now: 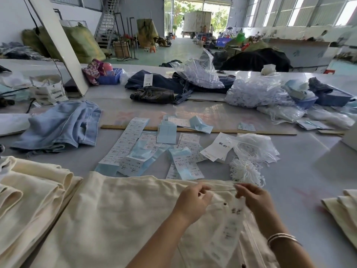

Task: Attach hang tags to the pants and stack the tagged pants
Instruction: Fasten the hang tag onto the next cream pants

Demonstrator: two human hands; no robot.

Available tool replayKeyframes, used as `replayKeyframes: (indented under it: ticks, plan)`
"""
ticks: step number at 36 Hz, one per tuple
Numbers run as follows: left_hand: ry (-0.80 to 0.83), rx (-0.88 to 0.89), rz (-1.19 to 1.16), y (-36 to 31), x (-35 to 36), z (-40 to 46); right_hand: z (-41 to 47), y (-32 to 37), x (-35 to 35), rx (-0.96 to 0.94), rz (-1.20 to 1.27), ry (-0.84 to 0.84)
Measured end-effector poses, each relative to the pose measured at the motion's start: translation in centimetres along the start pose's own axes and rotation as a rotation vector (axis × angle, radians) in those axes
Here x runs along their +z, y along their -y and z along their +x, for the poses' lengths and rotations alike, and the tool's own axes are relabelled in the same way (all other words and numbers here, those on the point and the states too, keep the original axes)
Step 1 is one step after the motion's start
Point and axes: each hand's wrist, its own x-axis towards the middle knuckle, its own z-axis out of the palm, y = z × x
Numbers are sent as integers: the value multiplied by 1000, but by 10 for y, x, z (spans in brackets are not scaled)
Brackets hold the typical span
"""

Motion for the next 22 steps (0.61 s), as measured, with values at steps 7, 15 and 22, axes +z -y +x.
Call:
replayKeyframes:
  ticks: [7, 15, 22]
  plan:
    - [-117, 228, 381, 44, 11, -27, 50, -13, -67, 35, -720, -46]
    - [-166, 269, 339, 46, 10, -28, 62, -16, -54, 7, -926, -4]
    - [-182, 278, 329, 47, 10, -27, 73, -22, -54, -116, -1133, 147]
